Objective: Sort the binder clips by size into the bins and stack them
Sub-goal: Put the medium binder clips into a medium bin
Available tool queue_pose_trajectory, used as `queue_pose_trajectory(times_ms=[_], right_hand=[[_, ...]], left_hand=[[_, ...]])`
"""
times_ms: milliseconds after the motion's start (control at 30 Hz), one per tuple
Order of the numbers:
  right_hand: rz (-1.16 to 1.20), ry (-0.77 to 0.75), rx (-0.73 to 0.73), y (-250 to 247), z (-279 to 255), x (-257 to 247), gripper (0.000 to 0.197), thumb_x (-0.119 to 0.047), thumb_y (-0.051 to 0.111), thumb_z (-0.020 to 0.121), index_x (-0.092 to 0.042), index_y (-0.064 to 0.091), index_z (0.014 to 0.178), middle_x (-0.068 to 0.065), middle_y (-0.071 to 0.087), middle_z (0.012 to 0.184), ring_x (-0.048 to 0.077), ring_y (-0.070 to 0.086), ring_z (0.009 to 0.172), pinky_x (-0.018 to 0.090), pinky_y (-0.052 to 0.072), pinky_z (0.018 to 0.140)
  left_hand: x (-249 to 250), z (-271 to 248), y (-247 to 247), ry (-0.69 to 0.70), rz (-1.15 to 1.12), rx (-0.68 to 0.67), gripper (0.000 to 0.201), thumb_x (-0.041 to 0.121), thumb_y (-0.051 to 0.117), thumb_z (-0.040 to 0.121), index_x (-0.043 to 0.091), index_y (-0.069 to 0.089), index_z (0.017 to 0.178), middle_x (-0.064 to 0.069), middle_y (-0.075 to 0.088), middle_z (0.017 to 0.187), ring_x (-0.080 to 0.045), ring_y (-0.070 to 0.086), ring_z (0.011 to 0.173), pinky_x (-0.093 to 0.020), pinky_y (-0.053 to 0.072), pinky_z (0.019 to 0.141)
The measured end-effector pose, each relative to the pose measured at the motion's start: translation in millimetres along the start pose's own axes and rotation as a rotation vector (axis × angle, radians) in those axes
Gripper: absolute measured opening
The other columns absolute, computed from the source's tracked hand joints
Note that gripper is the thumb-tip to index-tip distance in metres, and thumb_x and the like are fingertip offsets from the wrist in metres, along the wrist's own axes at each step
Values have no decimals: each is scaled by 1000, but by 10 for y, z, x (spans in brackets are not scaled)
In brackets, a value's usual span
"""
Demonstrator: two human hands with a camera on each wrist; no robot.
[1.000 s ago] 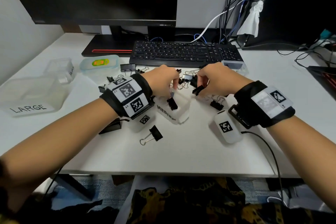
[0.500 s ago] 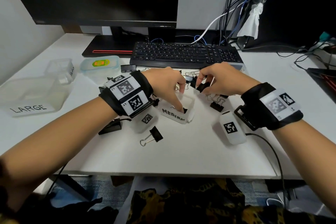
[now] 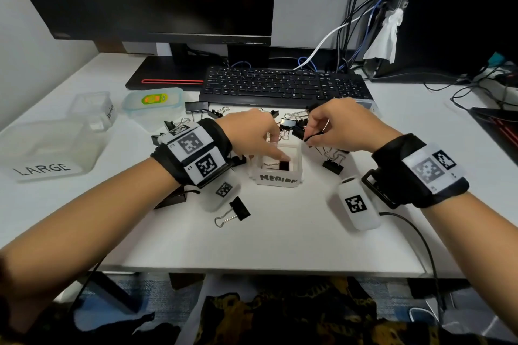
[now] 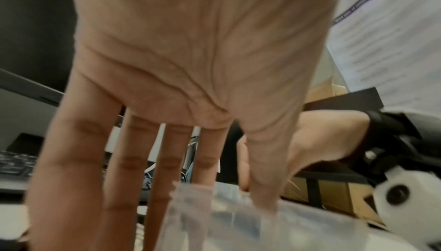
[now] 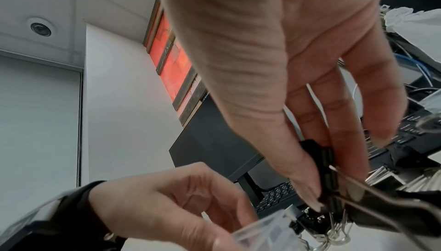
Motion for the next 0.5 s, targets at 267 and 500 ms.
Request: queue_pose_trajectory(times_ms=[267, 500], right_hand=[[63, 92, 92, -132, -40, 17, 14, -25, 72, 80, -34, 72, 91, -15, 66, 77, 6, 62, 82, 33, 54, 79], [137, 61, 166, -317, -126, -124, 14, -25, 77, 79, -29, 75, 92, -12, 69, 78, 6, 66, 78, 32, 55, 79]], left_hand=[[-125, -74, -90, -28, -215, -26, 15, 21, 71, 87, 7, 72, 84, -11, 71, 69, -7, 65, 46, -25, 58, 54], [-65, -76, 66, -34, -228, -123, 35, 27, 59, 95, -1, 62, 74, -9, 73, 63, -9, 66, 47, -25, 54, 57]])
Point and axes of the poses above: each hand's wrist, its own z-axis towards the middle knuckle, its own y-axis out of the palm, x = y × z, the point moved 7 cm from there along z, towards the middle knuckle
